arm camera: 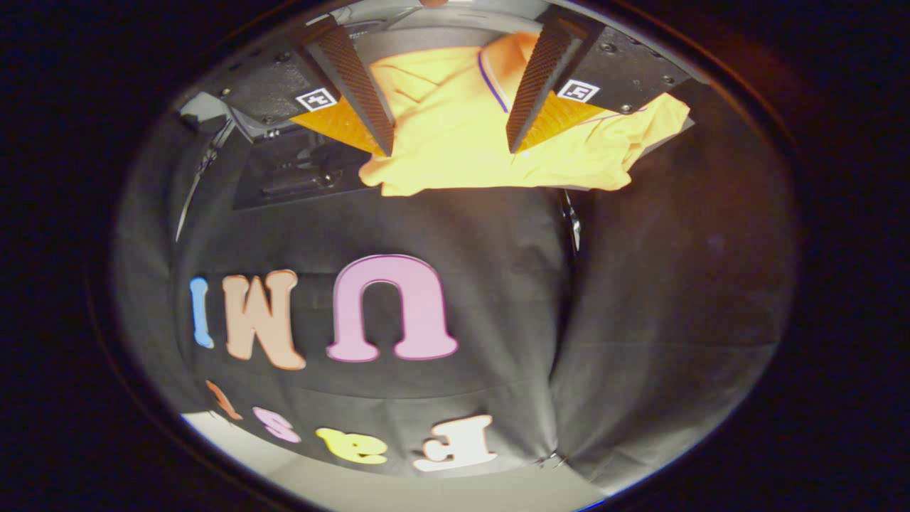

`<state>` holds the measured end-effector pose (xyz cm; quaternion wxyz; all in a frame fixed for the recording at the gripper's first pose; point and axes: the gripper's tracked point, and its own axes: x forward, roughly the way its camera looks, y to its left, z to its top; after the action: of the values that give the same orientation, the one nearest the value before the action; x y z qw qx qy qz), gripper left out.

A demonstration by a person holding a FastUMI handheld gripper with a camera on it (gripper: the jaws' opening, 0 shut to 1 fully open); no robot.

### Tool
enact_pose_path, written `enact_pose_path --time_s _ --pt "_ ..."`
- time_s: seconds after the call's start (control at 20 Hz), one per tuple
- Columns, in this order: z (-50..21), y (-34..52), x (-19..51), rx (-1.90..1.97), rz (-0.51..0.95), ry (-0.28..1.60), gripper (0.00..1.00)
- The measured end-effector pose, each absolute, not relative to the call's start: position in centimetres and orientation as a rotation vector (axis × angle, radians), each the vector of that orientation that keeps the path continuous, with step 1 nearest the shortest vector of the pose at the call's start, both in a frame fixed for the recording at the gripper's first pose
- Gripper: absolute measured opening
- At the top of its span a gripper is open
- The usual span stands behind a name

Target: Put the clothes into the washing machine and then close the washing machine lid.

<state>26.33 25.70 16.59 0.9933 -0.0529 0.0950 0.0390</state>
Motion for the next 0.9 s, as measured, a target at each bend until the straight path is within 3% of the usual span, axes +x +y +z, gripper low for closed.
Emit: enact_pose_path --time_s 0.5,0.55,0.65,0.9 --pt "8.8 32.4 32.9 -0.162 0.085 0.562 0.98" --pt "7.4 31.9 32.0 -0.132 0.088 0.685 0.97" --pt "8.2 31.5 33.2 -0.103 0.078 0.624 1.0" --pt "9.0 30.5 31.7 -0.157 0.105 0.606 0.36"
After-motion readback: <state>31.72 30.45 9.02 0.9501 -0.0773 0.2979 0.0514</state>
